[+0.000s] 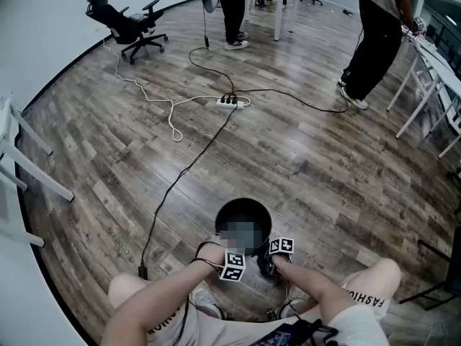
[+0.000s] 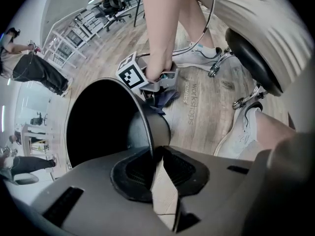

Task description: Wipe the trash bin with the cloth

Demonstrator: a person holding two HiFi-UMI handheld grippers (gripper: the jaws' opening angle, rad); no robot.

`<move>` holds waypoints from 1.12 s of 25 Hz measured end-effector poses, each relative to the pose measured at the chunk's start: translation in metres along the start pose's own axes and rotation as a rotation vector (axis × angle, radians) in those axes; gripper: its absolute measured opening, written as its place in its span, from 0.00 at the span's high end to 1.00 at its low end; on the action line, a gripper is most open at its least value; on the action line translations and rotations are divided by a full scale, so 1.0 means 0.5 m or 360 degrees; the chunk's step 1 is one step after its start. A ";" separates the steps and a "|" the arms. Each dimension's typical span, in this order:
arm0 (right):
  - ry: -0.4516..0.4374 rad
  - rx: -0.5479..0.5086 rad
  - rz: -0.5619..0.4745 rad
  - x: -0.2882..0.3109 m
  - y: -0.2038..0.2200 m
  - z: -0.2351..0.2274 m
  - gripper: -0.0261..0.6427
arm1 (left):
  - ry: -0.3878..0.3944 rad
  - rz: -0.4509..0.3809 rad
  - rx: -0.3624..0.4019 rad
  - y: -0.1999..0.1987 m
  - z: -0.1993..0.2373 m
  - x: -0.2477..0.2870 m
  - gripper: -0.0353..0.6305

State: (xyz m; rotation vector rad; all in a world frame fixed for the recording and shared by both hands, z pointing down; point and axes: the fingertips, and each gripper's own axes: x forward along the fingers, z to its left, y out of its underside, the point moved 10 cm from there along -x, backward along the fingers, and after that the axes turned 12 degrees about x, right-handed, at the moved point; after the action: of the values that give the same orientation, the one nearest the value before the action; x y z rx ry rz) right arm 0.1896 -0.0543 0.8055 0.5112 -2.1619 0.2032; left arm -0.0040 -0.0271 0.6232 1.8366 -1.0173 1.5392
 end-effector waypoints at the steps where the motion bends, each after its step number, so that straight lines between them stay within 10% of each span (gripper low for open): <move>1: 0.0029 -0.0040 0.0019 -0.010 -0.005 0.008 0.87 | 0.0005 0.0002 -0.0005 -0.001 0.001 0.000 0.84; 15: -0.0168 -0.0314 0.0006 -0.282 0.022 0.193 0.87 | 0.0054 -0.0002 -0.0174 0.044 0.001 0.001 0.76; 28: -0.0087 -0.0340 -0.0014 -0.178 0.050 0.169 0.87 | -0.0004 0.0079 -0.0014 0.032 -0.010 0.007 0.80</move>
State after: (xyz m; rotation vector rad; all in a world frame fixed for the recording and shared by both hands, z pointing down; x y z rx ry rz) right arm 0.1643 -0.0336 0.6846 0.4074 -2.2021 -0.0471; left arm -0.0196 -0.0331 0.6264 1.8205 -1.0766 1.5590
